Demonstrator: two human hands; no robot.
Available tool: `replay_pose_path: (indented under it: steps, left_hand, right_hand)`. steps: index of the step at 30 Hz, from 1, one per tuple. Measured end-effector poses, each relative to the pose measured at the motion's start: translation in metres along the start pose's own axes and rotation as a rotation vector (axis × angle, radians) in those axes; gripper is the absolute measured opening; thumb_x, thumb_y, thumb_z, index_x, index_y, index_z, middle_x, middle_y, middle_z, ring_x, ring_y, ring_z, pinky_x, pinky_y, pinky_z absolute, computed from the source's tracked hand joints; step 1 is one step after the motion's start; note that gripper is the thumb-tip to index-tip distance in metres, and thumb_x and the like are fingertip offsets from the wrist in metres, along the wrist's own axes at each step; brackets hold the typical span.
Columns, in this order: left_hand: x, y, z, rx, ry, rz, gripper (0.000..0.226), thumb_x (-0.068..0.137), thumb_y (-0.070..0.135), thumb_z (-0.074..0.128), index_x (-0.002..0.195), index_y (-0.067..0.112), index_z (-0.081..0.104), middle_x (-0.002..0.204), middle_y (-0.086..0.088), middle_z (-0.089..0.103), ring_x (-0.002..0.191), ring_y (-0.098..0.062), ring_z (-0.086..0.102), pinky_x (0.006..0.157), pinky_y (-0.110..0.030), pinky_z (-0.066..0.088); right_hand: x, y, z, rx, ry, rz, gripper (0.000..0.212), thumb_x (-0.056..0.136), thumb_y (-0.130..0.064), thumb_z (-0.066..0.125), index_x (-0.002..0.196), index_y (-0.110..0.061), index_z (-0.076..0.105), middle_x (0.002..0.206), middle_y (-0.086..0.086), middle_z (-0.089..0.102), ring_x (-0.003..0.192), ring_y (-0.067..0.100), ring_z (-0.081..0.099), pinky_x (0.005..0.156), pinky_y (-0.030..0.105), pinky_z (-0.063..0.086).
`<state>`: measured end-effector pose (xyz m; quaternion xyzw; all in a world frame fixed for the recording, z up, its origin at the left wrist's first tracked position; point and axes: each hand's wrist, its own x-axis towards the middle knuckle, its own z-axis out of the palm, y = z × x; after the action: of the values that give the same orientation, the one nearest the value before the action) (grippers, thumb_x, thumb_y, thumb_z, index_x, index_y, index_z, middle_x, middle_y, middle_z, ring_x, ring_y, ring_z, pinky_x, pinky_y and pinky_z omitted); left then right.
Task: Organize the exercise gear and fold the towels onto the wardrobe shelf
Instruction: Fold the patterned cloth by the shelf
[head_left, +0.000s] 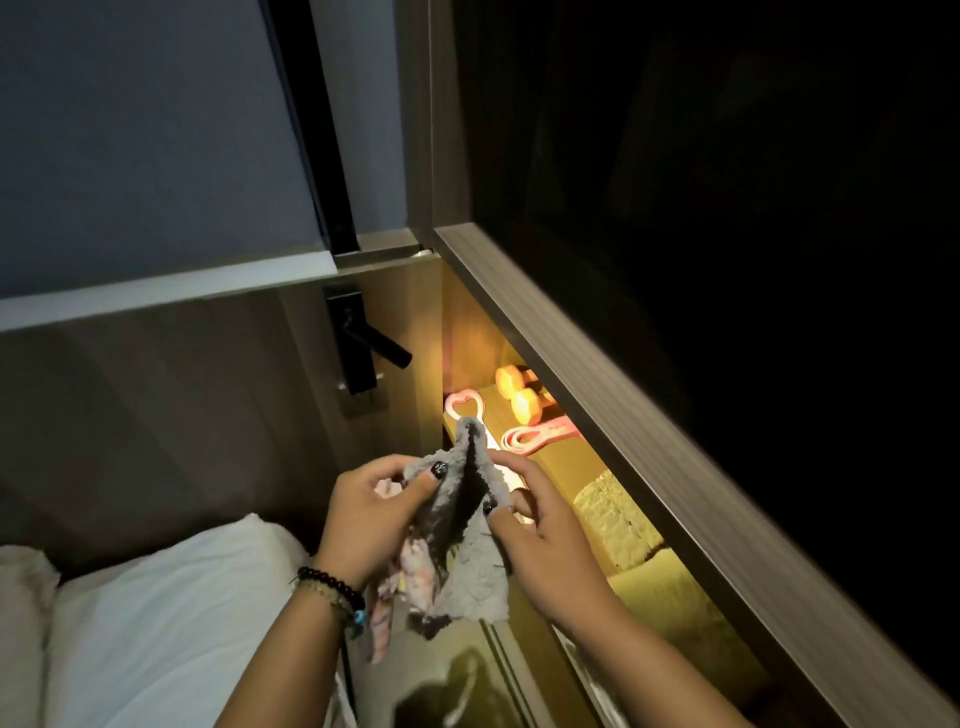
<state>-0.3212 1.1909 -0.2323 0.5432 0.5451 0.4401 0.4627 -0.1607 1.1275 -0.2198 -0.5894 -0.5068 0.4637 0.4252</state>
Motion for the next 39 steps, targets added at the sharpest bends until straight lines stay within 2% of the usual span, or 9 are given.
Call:
replay_pose_path:
  steps: [3,8,11,16,21,23,28,33,39]
  left_hand:
    - [0.032,0.003,0.001,-0.038,-0.036,-0.013,0.014,0.082,0.009,0.073,0.074,0.021,0.074,0.075,0.011,0.073,0.069,0.003,0.065,0.065,-0.014,0.047]
    - [0.084,-0.009,0.007,-0.009,-0.227,-0.039,0.007,0.082,0.015,0.072,0.08,0.019,0.078,0.083,0.001,0.075,0.083,-0.016,0.07,0.076,-0.033,0.055]
    - [0.108,-0.023,0.015,0.055,-0.346,-0.012,0.011,0.083,0.013,0.071,0.078,0.02,0.077,0.083,0.003,0.075,0.082,-0.013,0.069,0.079,-0.033,0.055]
    - [0.142,-0.041,0.02,0.088,-0.435,0.034,0.008,0.083,0.017,0.072,0.076,0.021,0.075,0.083,0.004,0.073,0.083,-0.014,0.067,0.079,-0.031,0.053]
    - [0.151,-0.07,0.018,0.093,-0.509,0.087,0.01,0.088,0.02,0.066,0.083,0.015,0.074,0.092,-0.001,0.071,0.089,-0.017,0.065,0.077,-0.028,0.055]
    - [0.149,-0.087,0.012,0.086,-0.557,0.091,0.012,0.091,0.019,0.062,0.089,0.017,0.074,0.097,-0.001,0.07,0.093,-0.018,0.065,0.08,-0.028,0.055]
    - [0.136,-0.128,-0.013,-0.126,-0.702,-0.046,0.009,0.09,0.017,0.064,0.092,0.018,0.073,0.1,-0.008,0.071,0.091,-0.024,0.069,0.071,-0.035,0.058]
    - [0.1,-0.155,-0.048,-0.141,-0.801,0.004,0.012,0.091,0.019,0.062,0.101,0.013,0.066,0.098,-0.005,0.068,0.09,-0.018,0.063,0.058,-0.02,0.051]
    - [0.05,-0.17,-0.092,-0.296,-0.946,-0.009,0.016,0.092,0.012,0.06,0.106,0.004,0.064,0.091,-0.008,0.066,0.052,-0.004,0.055,0.051,-0.019,0.049]
  right_hand:
    - [0.023,-0.006,-0.002,0.074,0.025,0.043,0.032,0.091,-0.013,0.056,0.107,-0.041,0.05,0.096,0.016,0.068,0.079,0.044,0.066,0.063,0.057,0.051]
    - [0.055,0.004,-0.001,0.183,0.141,0.082,0.011,0.093,-0.01,0.057,0.095,-0.019,0.052,0.071,0.013,0.07,0.058,0.018,0.064,0.052,0.031,0.043]
    - [0.074,0.016,0.007,0.241,0.192,0.093,0.011,0.093,0.001,0.053,0.095,-0.008,0.06,0.065,0.01,0.068,0.052,0.014,0.059,0.05,0.024,0.042]
    - [0.094,0.049,0.02,0.19,0.31,0.109,0.03,0.093,-0.003,0.052,0.087,-0.023,0.073,0.089,0.035,0.057,0.073,0.038,0.056,0.057,0.035,0.054]
    - [0.089,0.07,0.034,0.194,0.331,0.134,0.033,0.093,0.004,0.049,0.087,-0.015,0.075,0.083,0.019,0.066,0.065,0.023,0.064,0.048,0.022,0.048]
    - [0.08,0.082,0.05,0.181,0.363,0.119,0.032,0.092,0.008,0.046,0.092,-0.011,0.072,0.078,0.019,0.065,0.067,0.026,0.068,0.056,0.028,0.051]
    - [0.053,0.124,0.097,-0.161,0.522,0.023,0.037,0.083,0.002,0.064,0.094,-0.031,0.074,0.083,0.01,0.072,0.078,0.034,0.068,0.079,0.049,0.054]
    - [0.015,0.151,0.143,-0.473,0.842,-0.103,0.023,0.07,-0.01,0.081,0.071,-0.032,0.071,0.069,-0.01,0.069,0.065,0.006,0.063,0.064,0.031,0.053]
    - [-0.035,0.14,0.183,-0.876,1.115,-0.402,0.021,0.07,-0.029,0.082,0.063,-0.019,0.065,0.079,-0.002,0.053,0.083,0.014,0.046,0.075,0.008,0.032]
